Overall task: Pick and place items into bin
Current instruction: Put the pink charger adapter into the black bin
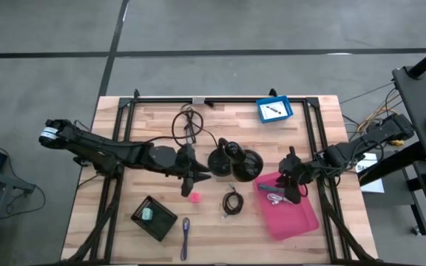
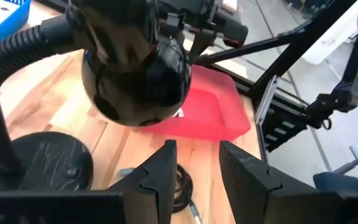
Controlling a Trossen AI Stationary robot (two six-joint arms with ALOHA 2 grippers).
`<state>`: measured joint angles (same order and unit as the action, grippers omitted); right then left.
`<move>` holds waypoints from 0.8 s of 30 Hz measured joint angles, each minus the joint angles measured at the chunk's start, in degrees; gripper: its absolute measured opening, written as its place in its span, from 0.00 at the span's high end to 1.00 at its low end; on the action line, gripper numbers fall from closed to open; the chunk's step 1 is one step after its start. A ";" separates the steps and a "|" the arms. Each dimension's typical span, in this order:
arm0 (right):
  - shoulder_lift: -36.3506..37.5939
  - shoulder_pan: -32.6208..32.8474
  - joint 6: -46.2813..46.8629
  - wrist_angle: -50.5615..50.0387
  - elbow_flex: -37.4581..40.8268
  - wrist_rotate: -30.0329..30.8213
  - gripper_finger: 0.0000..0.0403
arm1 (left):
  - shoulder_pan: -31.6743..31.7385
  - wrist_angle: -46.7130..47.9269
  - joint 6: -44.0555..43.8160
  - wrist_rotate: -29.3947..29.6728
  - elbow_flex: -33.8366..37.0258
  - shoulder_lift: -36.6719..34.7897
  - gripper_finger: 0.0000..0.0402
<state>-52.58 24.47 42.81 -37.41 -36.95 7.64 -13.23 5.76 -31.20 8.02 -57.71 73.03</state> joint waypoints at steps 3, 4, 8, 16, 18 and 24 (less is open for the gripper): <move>0.00 0.00 0.00 0.00 0.02 0.02 0.79 | 0.00 -0.16 0.03 -0.35 0.00 0.33 0.74; 0.00 0.00 0.00 0.02 0.02 0.04 0.79 | 0.00 -0.02 0.23 -1.02 0.00 0.45 0.74; 0.00 0.00 0.00 0.02 0.02 0.15 0.80 | 0.00 0.11 3.23 -3.58 0.00 1.20 0.74; 0.00 0.00 0.15 0.04 0.04 0.44 0.82 | 0.00 2.62 4.82 -3.84 0.00 2.81 0.56; 0.00 0.00 0.28 0.07 0.04 0.46 0.82 | 0.00 4.08 4.73 -4.49 0.00 3.13 0.49; 0.00 0.00 0.27 0.08 0.07 1.53 0.82 | 0.00 11.87 -1.97 -4.51 0.00 4.44 0.39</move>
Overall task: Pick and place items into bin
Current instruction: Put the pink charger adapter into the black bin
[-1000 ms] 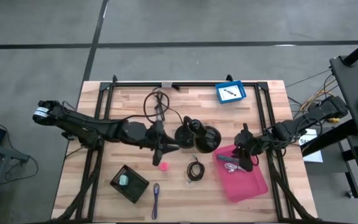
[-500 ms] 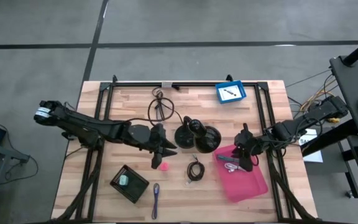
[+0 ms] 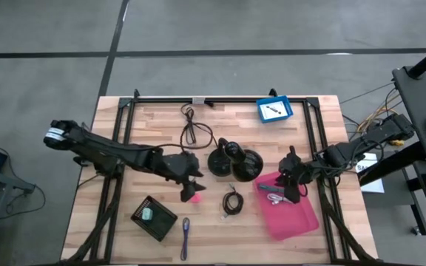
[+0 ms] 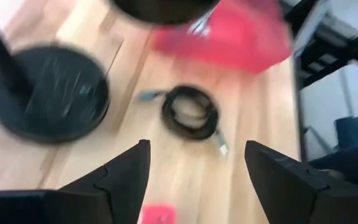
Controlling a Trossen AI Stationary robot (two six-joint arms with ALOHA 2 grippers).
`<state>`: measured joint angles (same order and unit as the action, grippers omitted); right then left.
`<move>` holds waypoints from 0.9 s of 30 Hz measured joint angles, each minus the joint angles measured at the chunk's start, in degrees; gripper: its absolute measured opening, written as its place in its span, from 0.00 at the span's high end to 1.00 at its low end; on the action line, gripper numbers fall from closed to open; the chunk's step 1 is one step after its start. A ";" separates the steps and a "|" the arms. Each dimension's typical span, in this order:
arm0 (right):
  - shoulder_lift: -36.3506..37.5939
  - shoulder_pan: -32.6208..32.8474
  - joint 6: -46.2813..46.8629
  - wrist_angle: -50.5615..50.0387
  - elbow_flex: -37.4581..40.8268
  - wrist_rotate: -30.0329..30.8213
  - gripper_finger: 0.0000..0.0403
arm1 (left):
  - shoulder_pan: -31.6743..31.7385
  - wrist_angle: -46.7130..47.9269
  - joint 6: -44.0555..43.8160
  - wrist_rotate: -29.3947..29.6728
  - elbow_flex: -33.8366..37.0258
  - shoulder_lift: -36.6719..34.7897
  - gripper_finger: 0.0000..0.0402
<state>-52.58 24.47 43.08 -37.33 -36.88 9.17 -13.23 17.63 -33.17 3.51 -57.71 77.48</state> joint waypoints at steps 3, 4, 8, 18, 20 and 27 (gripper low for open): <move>-0.02 -0.02 -0.19 -0.01 0.00 0.00 0.82 | -0.02 4.15 -0.89 -0.01 0.00 1.32 0.39; 0.00 -0.02 -0.19 -0.01 0.00 0.00 0.82 | -0.02 5.02 -0.94 -0.03 0.00 1.90 0.39; 0.00 0.00 -0.21 -0.01 0.00 0.00 0.82 | -0.48 5.74 0.08 -0.18 0.00 4.62 0.39; -0.02 0.00 -0.21 -0.10 0.04 -0.02 0.82 | -4.52 5.67 5.62 -0.31 0.00 11.33 0.39; -0.02 0.00 -0.21 -0.12 0.04 -0.02 0.82 | -4.92 5.75 5.51 -0.28 -0.01 12.57 0.39; -0.02 0.00 -0.23 -0.12 0.04 -0.02 0.82 | -5.33 6.05 5.43 -0.15 -0.02 16.63 0.39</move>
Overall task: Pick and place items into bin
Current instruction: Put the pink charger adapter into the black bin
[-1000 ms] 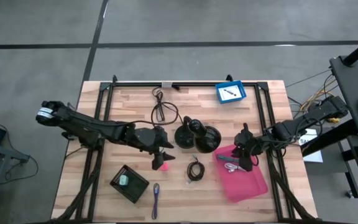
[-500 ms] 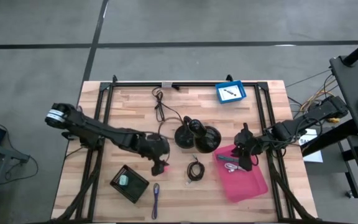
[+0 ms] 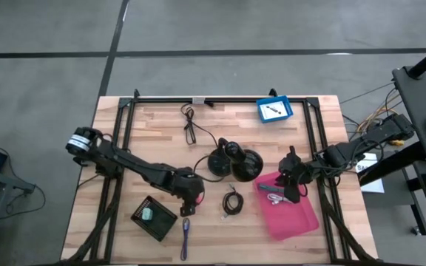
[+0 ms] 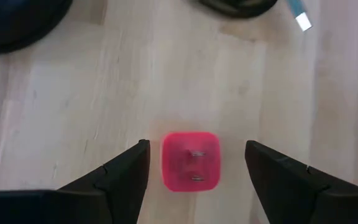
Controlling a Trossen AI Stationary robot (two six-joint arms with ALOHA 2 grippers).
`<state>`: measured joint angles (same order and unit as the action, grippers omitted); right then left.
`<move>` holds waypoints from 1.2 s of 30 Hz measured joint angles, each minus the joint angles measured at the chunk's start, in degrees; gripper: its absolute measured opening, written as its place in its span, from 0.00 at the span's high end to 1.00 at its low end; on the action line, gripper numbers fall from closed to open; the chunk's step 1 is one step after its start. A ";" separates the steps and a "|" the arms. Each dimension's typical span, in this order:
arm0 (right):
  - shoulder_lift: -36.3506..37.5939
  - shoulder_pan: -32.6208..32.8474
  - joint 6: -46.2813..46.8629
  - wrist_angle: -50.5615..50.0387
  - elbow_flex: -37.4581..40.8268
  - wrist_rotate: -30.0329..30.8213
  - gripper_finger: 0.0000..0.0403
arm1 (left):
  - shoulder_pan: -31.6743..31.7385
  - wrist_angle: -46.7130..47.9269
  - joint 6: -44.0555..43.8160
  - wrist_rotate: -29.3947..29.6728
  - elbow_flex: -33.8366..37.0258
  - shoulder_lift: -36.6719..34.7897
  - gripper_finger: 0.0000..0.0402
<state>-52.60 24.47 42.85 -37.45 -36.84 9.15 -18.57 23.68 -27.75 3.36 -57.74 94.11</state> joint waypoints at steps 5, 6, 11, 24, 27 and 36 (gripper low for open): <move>0.00 0.00 0.07 0.03 0.00 -0.02 0.82 | 0.02 -0.07 -0.25 0.07 -0.04 2.10 0.39; 0.00 0.00 0.05 0.00 0.00 -0.02 0.82 | 0.02 -0.01 -0.29 0.04 -0.04 2.45 0.39; 0.00 0.00 0.02 0.02 0.00 -0.02 0.82 | 0.07 -0.07 -0.31 0.07 -0.04 3.64 0.39; 0.00 0.00 0.01 0.04 0.00 -0.04 0.82 | 0.07 -0.05 -0.33 0.00 -0.04 4.09 0.39; 0.00 0.00 0.02 0.02 0.00 -0.04 0.82 | 0.07 -0.02 -0.33 -0.02 -0.01 4.50 0.39; 0.02 0.00 0.02 0.08 0.00 1.24 0.82 | 0.09 -0.75 -0.42 -0.09 -0.04 6.34 0.39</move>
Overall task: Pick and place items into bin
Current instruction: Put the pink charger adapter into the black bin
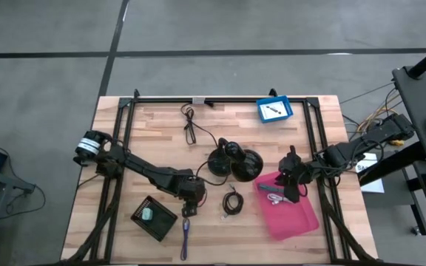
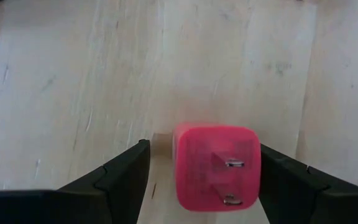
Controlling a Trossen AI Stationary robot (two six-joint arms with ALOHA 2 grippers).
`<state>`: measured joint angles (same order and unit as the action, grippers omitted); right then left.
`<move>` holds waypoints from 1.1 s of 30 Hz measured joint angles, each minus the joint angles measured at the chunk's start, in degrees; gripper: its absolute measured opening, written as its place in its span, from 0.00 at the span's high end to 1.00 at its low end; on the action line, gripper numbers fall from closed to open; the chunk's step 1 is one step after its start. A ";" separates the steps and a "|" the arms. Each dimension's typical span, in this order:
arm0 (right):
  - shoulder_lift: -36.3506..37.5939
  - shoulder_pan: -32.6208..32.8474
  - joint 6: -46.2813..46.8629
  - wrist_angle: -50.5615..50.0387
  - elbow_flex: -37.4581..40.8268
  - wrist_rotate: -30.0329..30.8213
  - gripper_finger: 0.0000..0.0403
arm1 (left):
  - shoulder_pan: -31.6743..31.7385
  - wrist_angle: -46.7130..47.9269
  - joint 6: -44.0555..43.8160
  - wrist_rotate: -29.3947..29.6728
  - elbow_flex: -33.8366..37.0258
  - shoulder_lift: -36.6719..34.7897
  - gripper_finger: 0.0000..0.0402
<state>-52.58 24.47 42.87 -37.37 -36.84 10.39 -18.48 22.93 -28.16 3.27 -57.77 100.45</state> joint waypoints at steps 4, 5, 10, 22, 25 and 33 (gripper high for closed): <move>0.00 0.00 0.00 0.03 0.00 0.12 0.82 | 0.00 0.00 -0.02 0.02 -0.03 0.26 0.40; 0.00 0.00 0.00 0.02 0.00 0.12 0.82 | 0.00 0.00 -0.02 0.03 -0.03 0.29 0.40; 0.00 0.00 0.07 0.01 0.00 0.12 0.82 | 0.00 0.01 -0.04 -0.09 -0.03 0.32 0.49; 0.00 0.00 0.20 0.03 0.00 0.12 0.82 | 0.01 0.03 -0.12 -4.86 -0.07 0.18 0.66; 0.00 0.00 0.20 0.03 0.00 0.12 0.82 | -0.09 0.20 -1.20 -5.37 -0.24 0.15 0.66; -0.02 0.00 0.20 0.07 0.00 0.12 0.82 | -0.11 4.15 -3.04 -6.96 -1.37 -1.91 0.66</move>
<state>-52.59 24.47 43.07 -37.30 -36.84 10.50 -18.59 27.09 -31.21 -3.69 -59.14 98.54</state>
